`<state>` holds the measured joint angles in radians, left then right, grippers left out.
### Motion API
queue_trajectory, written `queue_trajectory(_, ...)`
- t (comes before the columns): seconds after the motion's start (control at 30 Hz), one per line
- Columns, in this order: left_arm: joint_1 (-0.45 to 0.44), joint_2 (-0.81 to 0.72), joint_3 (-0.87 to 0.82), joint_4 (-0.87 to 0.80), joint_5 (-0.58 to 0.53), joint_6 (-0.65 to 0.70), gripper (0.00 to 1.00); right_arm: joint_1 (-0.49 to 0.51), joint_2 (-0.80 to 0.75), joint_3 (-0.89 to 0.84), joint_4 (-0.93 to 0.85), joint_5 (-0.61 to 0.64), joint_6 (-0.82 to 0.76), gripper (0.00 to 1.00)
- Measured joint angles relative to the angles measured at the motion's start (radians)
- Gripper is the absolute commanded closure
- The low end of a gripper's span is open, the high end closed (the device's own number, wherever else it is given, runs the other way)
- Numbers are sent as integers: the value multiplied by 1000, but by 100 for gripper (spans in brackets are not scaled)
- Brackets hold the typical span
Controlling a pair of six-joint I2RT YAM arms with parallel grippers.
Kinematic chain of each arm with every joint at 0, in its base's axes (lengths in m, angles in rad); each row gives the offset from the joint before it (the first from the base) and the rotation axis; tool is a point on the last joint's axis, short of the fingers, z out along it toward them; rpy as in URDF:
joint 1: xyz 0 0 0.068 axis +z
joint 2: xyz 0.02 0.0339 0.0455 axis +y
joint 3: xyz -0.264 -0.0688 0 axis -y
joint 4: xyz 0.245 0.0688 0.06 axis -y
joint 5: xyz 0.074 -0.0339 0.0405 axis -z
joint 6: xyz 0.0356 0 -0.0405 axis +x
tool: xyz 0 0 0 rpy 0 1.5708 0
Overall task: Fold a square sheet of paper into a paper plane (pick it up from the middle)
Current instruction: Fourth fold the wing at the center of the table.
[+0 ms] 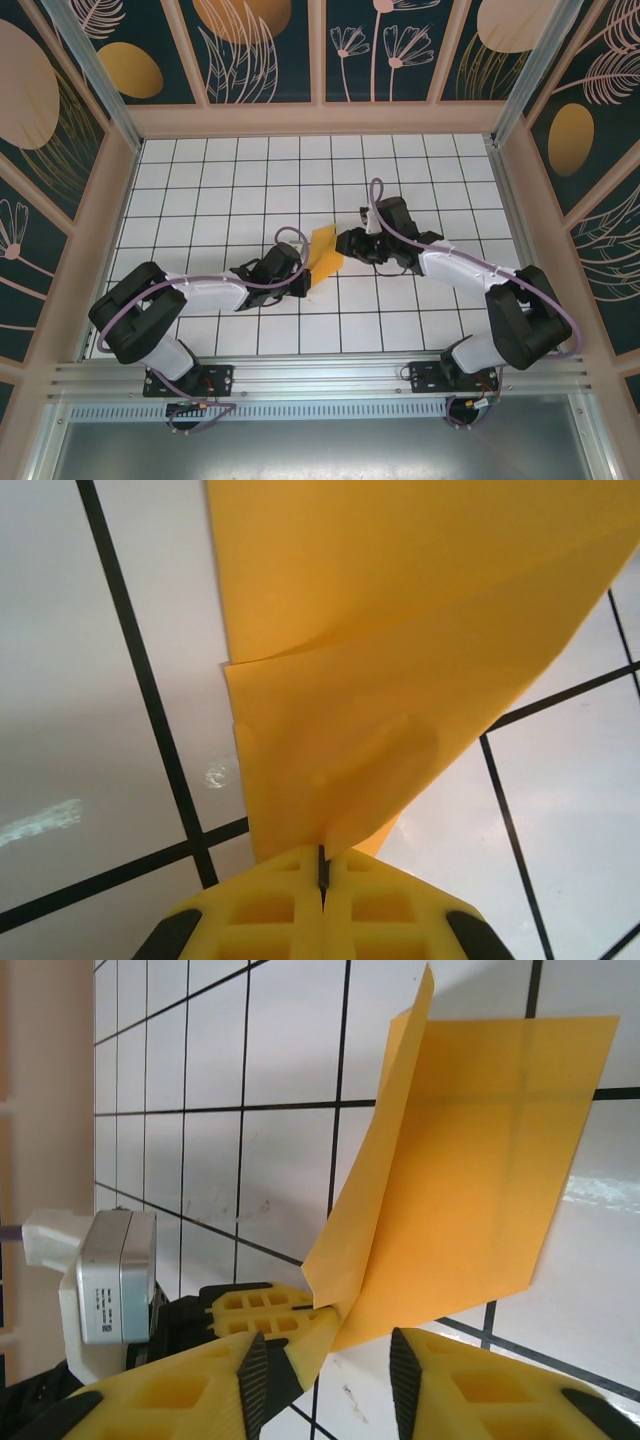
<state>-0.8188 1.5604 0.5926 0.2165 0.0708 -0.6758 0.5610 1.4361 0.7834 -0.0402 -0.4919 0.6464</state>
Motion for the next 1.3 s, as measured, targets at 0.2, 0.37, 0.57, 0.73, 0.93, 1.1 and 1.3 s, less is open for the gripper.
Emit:
queue_trajectory(0.2, 23, -1, -50, 94, 72, -43, 99, 36, 80, 12, 7, -34, -13, 77)
queue_trajectory(0.37, 36, -18, -88, 146, 95, -79, 99, 45, 145, 49, 13, -60, -16, 82)
queue_trajectory(0.57, 42, -23, -108, 177, 108, -105, 99, 66, 236, 125, 20, -85, -21, 84)
queue_trajectory(0.73, 42, -25, -111, 179, 109, -108, 99, 71, 286, 167, 25, -90, -20, 84)
queue_trajectory(0.93, 42, -25, -116, 188, 108, -115, 98, 73, 345, 207, 28, -79, -20, 84)
queue_trajectory(1.1, 42, -36, -130, 193, 109, -131, 92, 73, 360, 211, 27, -62, -20, 83)
queue_trajectory(1.3, 42, -39, -133, 195, 111, -156, 81, 74, 360, 211, 27, -55, -20, 83)
